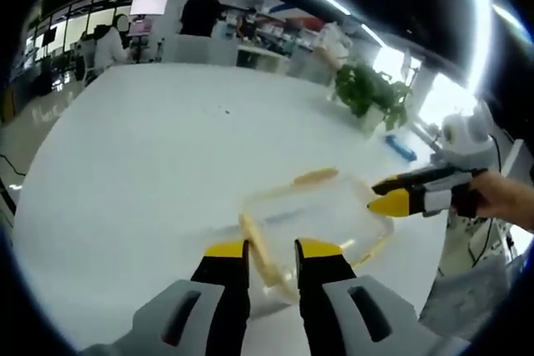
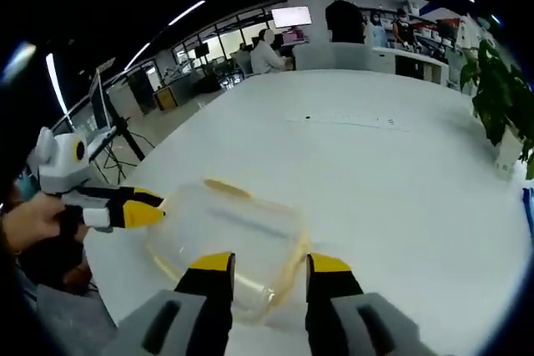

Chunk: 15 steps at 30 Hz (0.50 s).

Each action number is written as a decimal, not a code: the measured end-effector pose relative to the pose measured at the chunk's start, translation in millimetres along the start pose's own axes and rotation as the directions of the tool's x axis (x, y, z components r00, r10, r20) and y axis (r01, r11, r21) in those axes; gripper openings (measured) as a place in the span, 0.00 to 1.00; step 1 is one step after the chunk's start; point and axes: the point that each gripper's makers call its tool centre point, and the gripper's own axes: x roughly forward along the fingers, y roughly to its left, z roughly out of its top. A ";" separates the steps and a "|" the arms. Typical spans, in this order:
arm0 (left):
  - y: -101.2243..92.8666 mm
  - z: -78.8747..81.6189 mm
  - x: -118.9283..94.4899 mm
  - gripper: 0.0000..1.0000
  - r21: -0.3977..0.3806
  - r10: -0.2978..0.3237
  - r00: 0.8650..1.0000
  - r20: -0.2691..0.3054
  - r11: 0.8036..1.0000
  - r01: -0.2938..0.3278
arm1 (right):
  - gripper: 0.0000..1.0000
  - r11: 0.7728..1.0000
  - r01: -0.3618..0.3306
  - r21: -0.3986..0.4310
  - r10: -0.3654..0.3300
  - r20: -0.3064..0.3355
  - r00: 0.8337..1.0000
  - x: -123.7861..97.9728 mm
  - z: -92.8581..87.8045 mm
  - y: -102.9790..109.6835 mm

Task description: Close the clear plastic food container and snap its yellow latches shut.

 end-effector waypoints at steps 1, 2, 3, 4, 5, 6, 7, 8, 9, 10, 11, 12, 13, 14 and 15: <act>0.2 3.3 -0.6 0.21 -0.013 0.000 1.000 0.018 1.000 0.001 | 0.33 1.000 -0.001 -0.006 0.001 0.001 1.000 -0.4 0.8 -0.1; 0.3 6.3 -1.9 0.25 -0.019 0.000 1.000 0.030 1.000 0.001 | 0.33 1.000 -0.006 -0.012 0.006 0.005 1.000 -2.2 2.8 1.0; 0.1 7.8 -2.9 0.27 -0.016 0.001 0.999 0.033 1.000 0.000 | 0.33 1.000 -0.008 -0.014 0.008 0.008 1.000 -3.3 4.5 1.4; -0.7 10.0 -3.9 0.28 -0.008 -0.001 0.999 0.040 1.000 0.001 | 0.33 1.000 -0.012 -0.023 0.012 0.015 1.000 -4.3 7.3 2.1; -1.6 11.3 -4.3 0.28 -0.002 -0.003 0.999 0.043 1.000 0.003 | 0.33 0.999 -0.017 -0.032 0.017 0.025 1.000 -4.9 10.0 3.0; -2.8 11.9 -4.5 0.28 0.004 -0.006 0.999 0.042 1.000 0.005 | 0.33 0.999 -0.021 -0.038 0.022 0.030 0.999 -5.5 11.9 4.1; -6.3 12.9 -4.9 0.28 0.026 -0.018 0.999 0.042 1.000 0.017 | 0.33 0.999 -0.028 -0.047 0.030 0.036 0.999 -6.0 14.4 6.1; -8.9 13.0 -5.0 0.29 0.039 -0.025 0.999 0.040 0.999 0.024 | 0.33 0.998 -0.034 -0.057 0.036 0.042 0.998 -5.8 16.2 7.6; -13.1 13.2 -4.9 0.29 0.066 -0.038 0.999 0.039 0.997 0.036 | 0.33 0.997 -0.043 -0.071 0.047 0.050 0.998 -5.6 18.4 10.2; -16.1 14.6 -4.8 0.28 0.092 -0.050 0.998 0.045 0.995 0.046 | 0.33 0.996 -0.051 -0.075 0.055 0.054 0.997 -5.2 19.4 12.0; -20.2 15.4 -5.3 0.27 0.103 -0.061 0.997 0.051 0.993 0.056 | 0.32 0.995 -0.055 -0.078 0.060 0.056 0.997 -5.0 20.1 13.5; -24.9 15.5 -5.8 0.27 0.106 -0.073 0.996 0.052 0.992 0.067 | 0.32 0.995 -0.062 -0.084 0.067 0.062 0.996 -4.8 21.5 16.2; -26.5 15.6 -4.6 0.27 0.114 -0.074 0.996 0.053 0.991 0.068 | 0.32 0.994 -0.066 -0.089 0.072 0.065 0.995 -4.5 22.2 18.0; -28.1 15.3 -4.1 0.27 0.128 -0.077 0.996 0.051 0.989 0.070 | 0.32 0.994 -0.067 -0.092 0.073 0.063 0.995 -3.1 22.5 19.6; -29.7 15.0 -3.4 0.27 0.139 -0.079 0.996 0.050 0.988 0.071 | 0.32 0.992 -0.069 -0.101 0.076 0.063 0.995 -2.3 23.0 20.9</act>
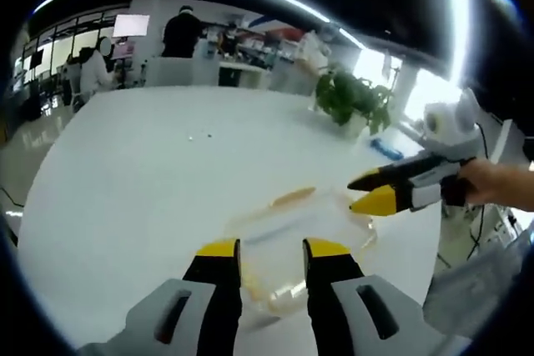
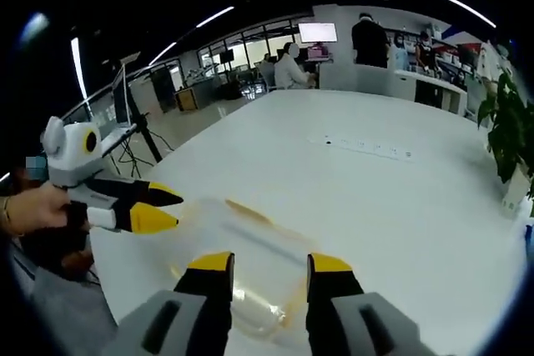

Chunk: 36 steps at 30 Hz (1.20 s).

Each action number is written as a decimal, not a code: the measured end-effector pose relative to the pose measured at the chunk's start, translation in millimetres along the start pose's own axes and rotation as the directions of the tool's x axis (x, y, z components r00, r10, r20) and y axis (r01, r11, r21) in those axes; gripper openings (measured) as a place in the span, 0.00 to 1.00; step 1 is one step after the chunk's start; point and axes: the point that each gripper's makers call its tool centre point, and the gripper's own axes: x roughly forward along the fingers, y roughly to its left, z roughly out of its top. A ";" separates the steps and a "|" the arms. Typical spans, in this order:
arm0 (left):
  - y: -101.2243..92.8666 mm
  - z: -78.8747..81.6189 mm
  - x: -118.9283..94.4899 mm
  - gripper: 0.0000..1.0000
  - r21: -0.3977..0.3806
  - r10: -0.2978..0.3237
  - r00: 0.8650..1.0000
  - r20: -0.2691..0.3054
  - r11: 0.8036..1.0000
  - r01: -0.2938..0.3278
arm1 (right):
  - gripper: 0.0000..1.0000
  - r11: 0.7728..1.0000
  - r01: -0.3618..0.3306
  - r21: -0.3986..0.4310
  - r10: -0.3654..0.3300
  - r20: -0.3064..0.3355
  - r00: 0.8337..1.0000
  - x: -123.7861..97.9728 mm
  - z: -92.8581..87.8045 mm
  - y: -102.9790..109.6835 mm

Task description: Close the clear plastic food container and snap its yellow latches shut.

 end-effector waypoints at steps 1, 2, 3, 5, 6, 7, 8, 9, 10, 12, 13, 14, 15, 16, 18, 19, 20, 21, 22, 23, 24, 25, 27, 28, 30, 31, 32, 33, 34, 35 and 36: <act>-1.8 -1.2 1.4 0.27 0.012 -0.004 1.000 -0.009 1.000 0.004 | 0.32 1.000 -0.008 -0.012 0.008 0.002 1.000 1.0 0.9 1.7; -3.2 -1.8 2.3 0.27 0.019 -0.007 1.000 -0.014 1.000 0.008 | 0.32 1.000 -0.018 -0.017 0.018 -0.003 1.000 2.7 1.2 4.2; -5.4 -2.5 3.5 0.27 0.029 -0.015 1.000 -0.020 0.999 0.016 | 0.32 0.999 -0.027 -0.026 0.026 -0.012 1.000 4.6 1.1 6.5; -7.8 -2.5 4.8 0.28 0.041 -0.020 0.999 -0.025 0.999 0.021 | 0.32 0.999 -0.035 -0.040 0.034 -0.016 0.999 7.1 2.0 9.8; -8.6 -2.3 5.5 0.28 0.042 -0.021 0.999 -0.025 0.999 0.022 | 0.32 0.999 -0.037 -0.039 0.036 -0.018 0.999 8.6 2.2 11.0; -10.1 -2.0 6.9 0.27 0.045 -0.021 0.999 -0.025 0.999 0.022 | 0.31 0.999 -0.038 -0.035 0.037 -0.020 0.999 10.6 2.4 12.4; -11.0 -1.8 8.2 0.27 0.045 -0.021 0.999 -0.026 0.999 0.022 | 0.31 0.998 -0.049 -0.040 0.048 -0.020 0.999 13.4 3.1 17.4; -12.6 -2.0 10.2 0.26 0.047 -0.022 0.999 -0.030 0.999 0.024 | 0.31 0.997 -0.056 -0.046 0.055 -0.021 0.998 15.4 3.5 20.5; -14.0 -2.2 11.6 0.25 0.051 -0.023 0.999 -0.034 0.998 0.025 | 0.31 0.996 -0.066 -0.057 0.065 -0.024 0.998 17.4 4.0 24.3; -17.7 -1.3 14.4 0.26 0.067 -0.031 0.999 -0.038 0.997 0.034 | 0.31 0.994 -0.078 -0.070 0.077 -0.027 0.997 21.9 6.1 29.8; -19.8 -0.4 15.3 0.26 0.074 -0.040 0.999 -0.037 0.996 0.042 | 0.31 0.994 -0.082 -0.075 0.080 -0.029 0.996 23.5 7.1 31.2; -23.1 0.8 16.6 0.27 0.084 -0.051 0.998 -0.036 0.995 0.054 | 0.31 0.993 -0.087 -0.080 0.085 -0.030 0.996 26.2 8.5 32.6; -24.7 0.9 17.7 0.27 0.090 -0.057 0.998 -0.040 0.994 0.060 | 0.31 0.992 -0.090 -0.083 0.087 -0.034 0.996 27.9 9.0 33.0; -25.5 0.5 18.7 0.26 0.097 -0.059 0.997 -0.045 0.993 0.063 | 0.30 0.992 -0.089 -0.092 0.086 -0.037 0.996 29.7 9.6 32.8; -26.3 -0.5 20.7 0.26 0.125 -0.061 0.997 -0.052 0.990 0.067 | 0.29 0.991 -0.083 -0.106 0.079 -0.042 0.996 34.6 12.0 30.9; -25.8 -1.5 21.5 0.25 0.127 -0.059 0.997 -0.059 0.990 0.066 | 0.29 0.992 -0.083 -0.099 0.079 -0.042 0.996 37.5 13.6 29.4; -25.2 -1.8 22.1 0.26 0.128 -0.060 0.996 -0.061 0.989 0.068 | 0.29 0.992 -0.087 -0.088 0.083 -0.038 0.996 39.3 15.2 29.2; -26.4 -2.7 22.6 0.28 0.127 -0.069 0.995 -0.066 0.989 0.077 | 0.29 0.993 -0.099 -0.070 0.097 -0.034 0.995 41.7 17.6 30.5; -27.6 -3.6 22.7 0.28 0.128 -0.075 0.995 -0.071 0.988 0.083 | 0.29 0.993 -0.101 -0.068 0.099 -0.034 0.995 43.0 18.8 30.7; -29.9 -5.7 23.4 0.28 0.140 -0.084 0.993 -0.081 0.986 0.094 | 0.29 0.992 -0.105 -0.074 0.103 -0.036 0.994 45.2 20.6 31.3; -31.4 -7.4 23.7 0.28 0.149 -0.087 0.992 -0.090 0.984 0.100 | 0.29 0.991 -0.108 -0.079 0.105 -0.039 0.994 46.4 21.5 31.9; -33.0 -9.9 23.9 0.28 0.161 -0.091 0.991 -0.102 0.981 0.107 | 0.30 0.990 -0.112 -0.087 0.109 -0.044 0.993 47.6 22.5 32.8; -35.0 -11.1 23.8 0.29 0.164 -0.100 0.989 -0.105 0.980 0.116 | 0.30 0.988 -0.121 -0.097 0.117 -0.053 0.992 48.8 23.7 33.4; -36.3 -12.0 23.0 0.29 0.168 -0.104 0.989 -0.109 0.978 0.122 | 0.30 0.987 -0.125 -0.105 0.120 -0.055 0.991 49.3 25.0 33.3; -38.9 -14.8 21.1 0.30 0.204 -0.109 0.987 -0.122 0.970 0.132 | 0.31 0.984 -0.135 -0.116 0.128 -0.062 0.990 50.0 26.0 32.3; -40.0 -16.3 20.1 0.29 0.213 -0.113 0.985 -0.130 0.967 0.139 | 0.31 0.983 -0.139 -0.120 0.131 -0.067 0.989 50.2 25.9 31.6; -43.3 -19.0 17.8 0.28 0.224 -0.127 0.982 -0.143 0.962 0.157 | 0.31 0.981 -0.144 -0.126 0.136 -0.073 0.988 50.5 25.7 31.0; -45.5 -20.1 16.1 0.27 0.224 -0.138 0.980 -0.144 0.960 0.168 | 0.32 0.979 -0.156 -0.131 0.146 -0.081 0.986 51.5 25.2 30.1; -46.7 -22.1 13.8 0.28 0.223 -0.144 0.979 -0.145 0.959 0.174 | 0.33 0.978 -0.166 -0.128 0.155 -0.089 0.984 52.0 24.7 30.1; -47.7 -24.1 12.4 0.29 0.232 -0.146 0.978 -0.151 0.956 0.179 | 0.33 0.976 -0.176 -0.127 0.164 -0.096 0.982 52.1 24.2 30.4; -47.5 -26.3 11.1 0.30 0.258 -0.145 0.977 -0.160 0.949 0.183 | 0.33 0.975 -0.182 -0.130 0.170 -0.099 0.980 52.4 24.3 30.3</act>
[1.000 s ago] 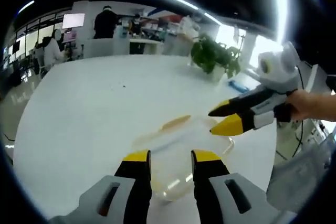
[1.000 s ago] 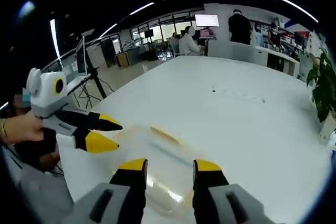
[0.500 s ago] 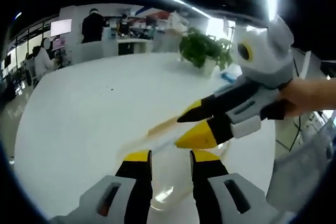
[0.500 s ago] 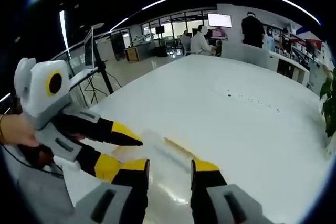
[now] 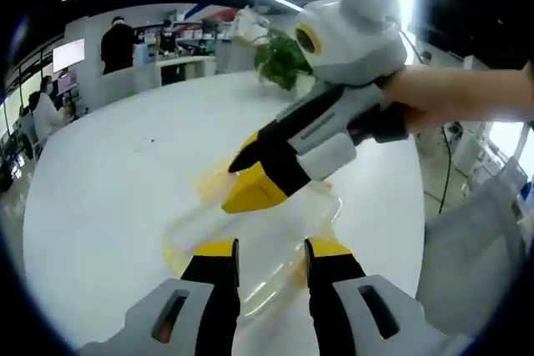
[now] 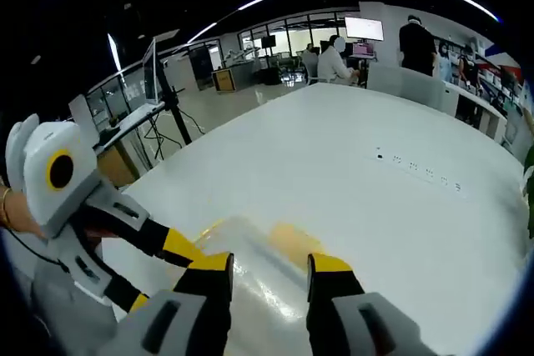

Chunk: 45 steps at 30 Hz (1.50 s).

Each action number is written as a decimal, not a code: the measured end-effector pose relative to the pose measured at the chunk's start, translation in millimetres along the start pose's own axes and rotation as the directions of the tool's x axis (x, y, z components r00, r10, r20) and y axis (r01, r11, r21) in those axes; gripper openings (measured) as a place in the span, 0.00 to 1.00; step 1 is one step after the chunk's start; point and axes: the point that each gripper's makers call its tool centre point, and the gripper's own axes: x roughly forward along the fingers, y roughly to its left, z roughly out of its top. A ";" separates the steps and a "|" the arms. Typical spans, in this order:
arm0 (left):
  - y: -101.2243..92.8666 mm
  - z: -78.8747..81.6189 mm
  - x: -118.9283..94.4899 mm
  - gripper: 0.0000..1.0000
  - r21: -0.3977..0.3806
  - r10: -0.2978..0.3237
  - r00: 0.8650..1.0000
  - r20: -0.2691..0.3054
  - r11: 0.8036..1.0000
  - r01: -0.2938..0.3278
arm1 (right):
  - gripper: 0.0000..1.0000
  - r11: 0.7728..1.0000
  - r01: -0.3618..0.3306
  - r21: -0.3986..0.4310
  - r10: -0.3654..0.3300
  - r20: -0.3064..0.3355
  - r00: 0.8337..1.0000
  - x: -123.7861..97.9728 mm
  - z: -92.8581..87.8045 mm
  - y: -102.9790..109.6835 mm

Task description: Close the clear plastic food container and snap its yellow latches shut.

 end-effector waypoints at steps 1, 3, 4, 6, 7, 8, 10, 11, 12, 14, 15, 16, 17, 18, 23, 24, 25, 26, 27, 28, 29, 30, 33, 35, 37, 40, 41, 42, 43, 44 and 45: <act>-0.7 -2.9 -0.8 0.31 0.036 0.000 1.000 -0.010 0.999 0.000 | 0.34 1.000 -0.012 -0.005 0.012 -0.007 1.000 0.5 -0.5 -0.4; -3.7 -5.6 -1.6 0.30 0.059 -0.011 1.000 -0.011 0.998 0.012 | 0.34 1.000 -0.030 -0.009 0.029 -0.020 0.999 1.6 -0.6 -1.6; -4.5 -5.7 -2.5 0.31 0.055 -0.014 1.000 -0.006 0.998 0.015 | 0.34 0.999 -0.040 -0.019 0.039 -0.026 0.999 2.0 -0.2 -1.6; -6.3 -5.1 -3.1 0.33 0.065 -0.028 1.000 0.003 0.998 0.027 | 0.34 0.997 -0.068 -0.039 0.066 -0.042 0.997 2.9 0.6 -1.1; -7.3 -5.8 -2.8 0.34 0.099 -0.034 0.999 -0.003 0.995 0.034 | 0.35 0.995 -0.092 -0.049 0.089 -0.054 0.995 3.3 0.9 0.0; -7.5 -6.6 -2.7 0.36 0.137 -0.036 0.999 -0.013 0.990 0.038 | 0.36 0.992 -0.115 -0.059 0.112 -0.060 0.992 3.6 1.4 2.0; -9.4 -6.5 -2.2 0.37 0.197 -0.039 0.999 -0.018 0.979 0.041 | 0.38 0.986 -0.159 -0.058 0.153 -0.087 0.984 3.5 0.5 5.7; -10.1 -6.1 -1.8 0.38 0.206 -0.037 0.999 -0.015 0.978 0.039 | 0.39 0.984 -0.167 -0.064 0.161 -0.096 0.982 3.9 0.6 5.5; -11.4 -5.5 -1.4 0.38 0.219 -0.038 0.999 -0.014 0.975 0.040 | 0.39 0.979 -0.184 -0.084 0.174 -0.112 0.978 5.1 0.3 5.7; -11.1 -4.8 -0.3 0.38 0.220 -0.040 0.999 -0.010 0.975 0.041 | 0.39 0.974 -0.202 -0.100 0.186 -0.148 0.971 7.4 -2.7 4.4; -11.9 -4.2 0.5 0.38 0.207 -0.046 0.999 -0.006 0.977 0.046 | 0.40 0.973 -0.207 -0.104 0.190 -0.154 0.970 9.3 -2.9 3.4; -12.2 -4.3 1.4 0.38 0.200 -0.052 0.999 -0.007 0.978 0.053 | 0.41 0.971 -0.217 -0.105 0.198 -0.164 0.966 11.1 -3.5 2.4; -12.8 -4.5 2.0 0.39 0.204 -0.056 0.998 -0.008 0.977 0.056 | 0.41 0.969 -0.225 -0.104 0.205 -0.172 0.963 11.8 -4.2 1.9; -13.2 -5.2 2.9 0.39 0.211 -0.057 0.998 -0.011 0.976 0.058 | 0.41 0.966 -0.236 -0.102 0.216 -0.174 0.961 12.5 -3.7 1.7; -10.2 -10.4 6.4 0.39 0.307 -0.036 0.999 -0.040 0.951 0.047 | 0.41 0.950 -0.303 -0.078 0.282 -0.203 0.938 14.4 -5.2 4.3; -9.2 -10.0 7.4 0.39 0.323 -0.033 0.999 -0.041 0.945 0.045 | 0.41 0.947 -0.310 -0.083 0.286 -0.215 0.934 15.3 -6.7 4.2; -8.0 -10.1 8.7 0.39 0.358 -0.027 0.999 -0.044 0.933 0.041 | 0.41 0.942 -0.323 -0.093 0.293 -0.241 0.925 16.4 -10.3 3.9; -7.2 -10.4 9.1 0.39 0.380 -0.022 0.999 -0.050 0.924 0.039 | 0.40 0.940 -0.324 -0.104 0.292 -0.243 0.925 18.0 -10.5 3.3; -6.4 -11.2 9.4 0.39 0.408 -0.012 0.998 -0.059 0.912 0.036 | 0.40 0.939 -0.326 -0.109 0.293 -0.242 0.925 20.0 -10.3 3.6; -6.1 -11.4 10.1 0.39 0.413 -0.007 0.998 -0.058 0.910 0.030 | 0.40 0.938 -0.329 -0.107 0.296 -0.244 0.923 21.3 -10.5 3.4; -6.5 -11.6 10.6 0.40 0.415 -0.007 0.998 -0.056 0.910 0.029 | 0.40 0.937 -0.333 -0.106 0.300 -0.245 0.922 22.4 -10.6 3.3; -6.6 -11.4 10.9 0.40 0.413 -0.009 0.999 -0.053 0.910 0.030 | 0.40 0.937 -0.335 -0.103 0.303 -0.247 0.921 23.6 -10.6 3.0; -6.6 -10.4 12.9 0.42 0.418 -0.007 0.999 -0.043 0.908 0.025 | 0.39 0.930 -0.348 -0.115 0.309 -0.266 0.913 24.4 -12.7 3.4; -8.2 -11.0 14.6 0.42 0.450 -0.013 0.999 -0.050 0.893 0.034 | 0.38 0.925 -0.363 -0.113 0.320 -0.284 0.904 23.8 -13.8 3.7; -9.7 -12.6 15.6 0.42 0.496 -0.022 0.998 -0.056 0.867 0.047 | 0.36 0.919 -0.380 -0.108 0.335 -0.298 0.894 23.1 -14.5 4.4; -8.2 -11.4 15.5 0.41 0.488 -0.031 0.998 -0.055 0.871 0.054 | 0.35 0.910 -0.400 -0.111 0.350 -0.314 0.883 23.0 -15.0 5.6; -8.5 -11.6 15.7 0.41 0.489 -0.032 0.998 -0.056 0.871 0.056 | 0.35 0.907 -0.406 -0.112 0.354 -0.320 0.879 23.6 -15.2 4.9; -8.6 -11.6 15.9 0.41 0.489 -0.033 0.998 -0.056 0.870 0.056 | 0.34 0.902 -0.416 -0.114 0.361 -0.329 0.873 23.8 -15.3 5.1; -8.6 -11.5 16.2 0.41 0.486 -0.032 0.998 -0.056 0.872 0.055 | 0.34 0.900 -0.421 -0.113 0.364 -0.335 0.869 24.1 -15.2 5.4; -8.6 -11.5 16.5 0.41 0.484 -0.030 0.998 -0.056 0.874 0.053 | 0.34 0.900 -0.423 -0.109 0.366 -0.343 0.865 24.5 -15.2 5.6; -8.5 -11.5 16.9 0.40 0.482 -0.028 0.998 -0.058 0.875 0.052 | 0.33 0.898 -0.427 -0.106 0.368 -0.353 0.860 25.3 -15.3 5.6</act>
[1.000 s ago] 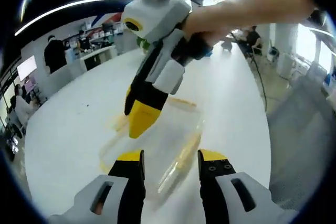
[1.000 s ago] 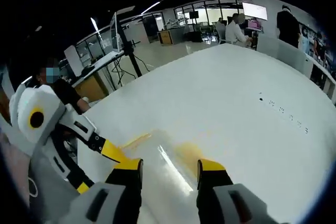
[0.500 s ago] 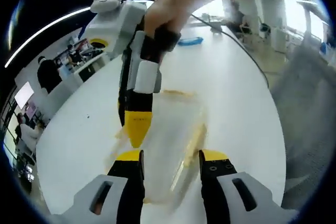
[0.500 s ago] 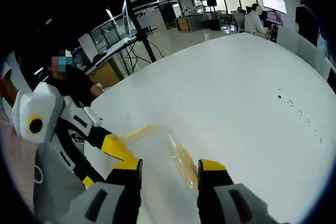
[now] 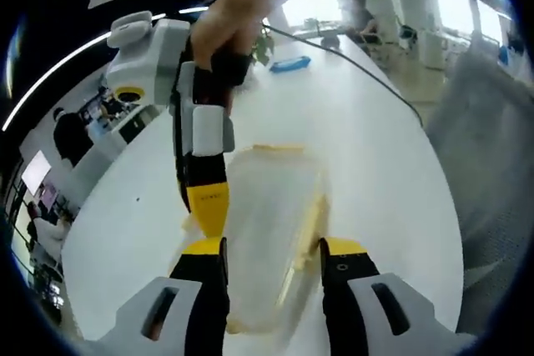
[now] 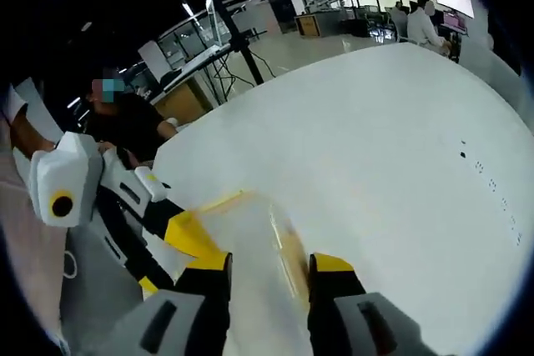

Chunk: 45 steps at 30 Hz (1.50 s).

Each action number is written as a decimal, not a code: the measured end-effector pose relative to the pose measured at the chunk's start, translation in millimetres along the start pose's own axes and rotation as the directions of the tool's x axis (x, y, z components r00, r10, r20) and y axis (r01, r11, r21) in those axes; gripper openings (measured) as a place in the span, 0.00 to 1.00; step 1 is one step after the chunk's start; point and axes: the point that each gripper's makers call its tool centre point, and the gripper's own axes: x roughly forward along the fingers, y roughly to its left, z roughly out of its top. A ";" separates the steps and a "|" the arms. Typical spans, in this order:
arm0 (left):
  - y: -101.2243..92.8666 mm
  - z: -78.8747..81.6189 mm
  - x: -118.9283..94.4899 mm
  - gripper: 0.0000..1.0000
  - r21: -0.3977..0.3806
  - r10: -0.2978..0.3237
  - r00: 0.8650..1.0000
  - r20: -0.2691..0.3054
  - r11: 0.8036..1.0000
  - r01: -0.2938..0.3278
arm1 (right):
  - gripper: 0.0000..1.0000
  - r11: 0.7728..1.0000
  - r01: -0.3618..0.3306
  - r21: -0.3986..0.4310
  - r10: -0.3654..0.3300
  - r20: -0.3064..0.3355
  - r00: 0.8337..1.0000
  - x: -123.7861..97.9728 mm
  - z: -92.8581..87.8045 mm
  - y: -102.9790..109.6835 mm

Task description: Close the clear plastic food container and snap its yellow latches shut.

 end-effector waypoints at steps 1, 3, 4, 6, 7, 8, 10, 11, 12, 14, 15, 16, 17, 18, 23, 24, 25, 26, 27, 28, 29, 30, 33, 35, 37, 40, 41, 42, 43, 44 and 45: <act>0.3 0.0 0.2 0.40 -0.001 -0.001 1.000 -0.002 1.000 0.001 | 0.33 1.000 -0.002 -0.002 0.002 -0.013 1.000 0.1 -0.4 0.2; 1.4 0.3 0.2 0.39 -0.007 -0.015 1.000 -0.010 1.000 0.015 | 0.32 1.000 -0.015 -0.002 0.015 -0.050 0.999 0.4 -1.4 1.4; 1.1 0.8 0.9 0.39 -0.001 -0.020 1.000 -0.022 1.000 0.020 | 0.32 1.000 -0.020 -0.003 0.020 -0.062 0.998 0.6 -1.2 1.6; 0.7 0.9 1.6 0.39 0.005 -0.020 0.999 -0.034 1.000 0.020 | 0.31 0.999 -0.033 0.003 0.034 -0.082 0.996 1.0 -1.5 0.7; 0.8 0.4 1.2 0.38 0.003 -0.019 0.999 -0.035 1.000 0.020 | 0.31 0.999 -0.037 0.009 0.038 -0.091 0.995 1.1 -1.8 0.4; 1.0 0.1 1.1 0.38 -0.002 -0.018 0.999 -0.034 1.000 0.018 | 0.31 0.999 -0.039 0.009 0.040 -0.097 0.994 1.3 -2.1 0.6; 1.2 0.0 1.1 0.38 -0.002 -0.012 0.999 -0.038 1.000 0.012 | 0.30 0.999 -0.050 0.015 0.051 -0.107 0.993 1.3 -2.7 0.3; 1.3 -0.3 1.7 0.38 0.002 -0.006 0.999 -0.046 1.000 0.006 | 0.30 0.998 -0.057 0.019 0.059 -0.113 0.992 1.1 -2.8 0.2; 1.1 0.1 1.9 0.38 0.002 -0.006 0.999 -0.047 1.000 0.006 | 0.30 0.998 -0.062 0.023 0.065 -0.118 0.991 1.0 -3.0 0.6; 1.8 -0.5 1.9 0.38 -0.003 -0.006 0.999 -0.050 1.000 0.006 | 0.30 0.997 -0.072 0.031 0.075 -0.130 0.989 1.8 -3.1 0.4; 1.8 -0.4 1.7 0.38 -0.004 -0.007 0.999 -0.050 1.000 0.007 | 0.30 0.997 -0.076 0.034 0.080 -0.133 0.988 2.0 -3.1 0.7; 2.3 -0.4 1.8 0.38 -0.008 -0.008 0.999 -0.050 1.000 0.008 | 0.30 0.996 -0.078 0.035 0.083 -0.137 0.987 2.1 -3.6 0.9; 1.9 -0.6 2.0 0.37 -0.004 -0.007 0.999 -0.053 1.000 0.007 | 0.30 0.996 -0.083 0.040 0.088 -0.138 0.986 1.8 -3.8 0.8; 2.4 -0.5 2.3 0.37 -0.007 -0.008 0.998 -0.056 1.000 0.007 | 0.30 0.995 -0.089 0.046 0.094 -0.139 0.986 1.9 -4.1 0.6; 6.5 -1.5 5.2 0.36 0.012 0.029 0.995 -0.092 1.000 -0.028 | 0.29 0.991 -0.116 0.062 0.125 -0.173 0.977 2.3 -5.4 1.5; 5.7 -1.3 5.8 0.36 0.019 0.030 0.995 -0.093 0.999 -0.028 | 0.28 0.991 -0.117 0.062 0.126 -0.177 0.976 2.7 -5.7 1.1; 2.4 -1.2 5.4 0.36 0.014 0.010 0.996 -0.085 1.000 -0.009 | 0.28 0.985 -0.162 0.067 0.172 -0.201 0.964 3.4 -10.6 5.8; 1.2 -1.0 6.0 0.36 0.016 0.019 0.996 -0.084 1.000 -0.018 | 0.28 0.983 -0.164 0.076 0.176 -0.183 0.967 4.0 -8.2 4.4; -0.7 -0.8 5.7 0.36 0.019 0.022 0.996 -0.082 1.000 -0.020 | 0.28 0.979 -0.180 0.092 0.194 -0.182 0.964 3.2 -9.5 5.7; -1.4 -0.5 6.5 0.36 0.012 0.022 0.997 -0.080 1.000 -0.021 | 0.28 0.979 -0.183 0.092 0.197 -0.182 0.963 2.8 -9.6 5.1; -0.3 0.1 5.8 0.36 0.004 0.023 0.996 -0.081 1.000 -0.022 | 0.28 0.980 -0.182 0.086 0.195 -0.175 0.965 1.5 -9.3 4.7; -1.8 0.9 6.9 0.36 0.004 0.023 0.996 -0.081 1.000 -0.023 | 0.28 0.981 -0.180 0.075 0.190 -0.165 0.968 2.3 -9.0 4.8; -3.9 1.4 6.1 0.37 0.000 0.025 0.997 -0.073 1.000 -0.025 | 0.29 0.984 -0.166 0.067 0.174 -0.127 0.977 1.6 -8.7 5.3; -5.8 2.9 6.7 0.37 0.005 0.027 0.996 -0.081 1.000 -0.027 | 0.30 0.985 -0.155 0.070 0.161 -0.107 0.981 2.8 -7.9 5.6; -5.6 2.1 5.6 0.37 -0.002 0.028 0.997 -0.077 1.000 -0.028 | 0.30 0.988 -0.144 0.058 0.149 -0.096 0.984 2.6 -7.3 5.0; -7.6 3.3 5.7 0.37 -0.001 0.026 0.997 -0.078 1.000 -0.026 | 0.30 0.993 -0.112 0.038 0.115 -0.080 0.990 2.6 -6.1 5.9; -6.9 2.8 5.0 0.37 -0.001 0.027 0.997 -0.077 1.000 -0.027 | 0.30 0.994 -0.103 0.036 0.106 -0.071 0.992 2.5 -5.8 5.7; -8.7 3.6 5.5 0.37 -0.001 0.027 0.997 -0.077 1.000 -0.028 | 0.31 0.995 -0.096 0.037 0.098 -0.063 0.993 2.7 -5.6 5.3; -7.5 3.5 5.0 0.37 -0.004 0.027 0.997 -0.076 1.000 -0.027 | 0.31 0.996 -0.088 0.033 0.090 -0.049 0.995 2.2 -5.4 5.3; -7.9 3.6 4.9 0.37 -0.009 0.026 0.997 -0.076 1.000 -0.027 | 0.31 0.996 -0.084 0.031 0.085 -0.040 0.996 2.3 -5.2 5.7; -7.3 3.1 4.2 0.38 -0.006 0.026 0.997 -0.076 1.000 -0.027 | 0.31 0.996 -0.078 0.031 0.079 -0.029 0.996 1.9 -5.0 5.8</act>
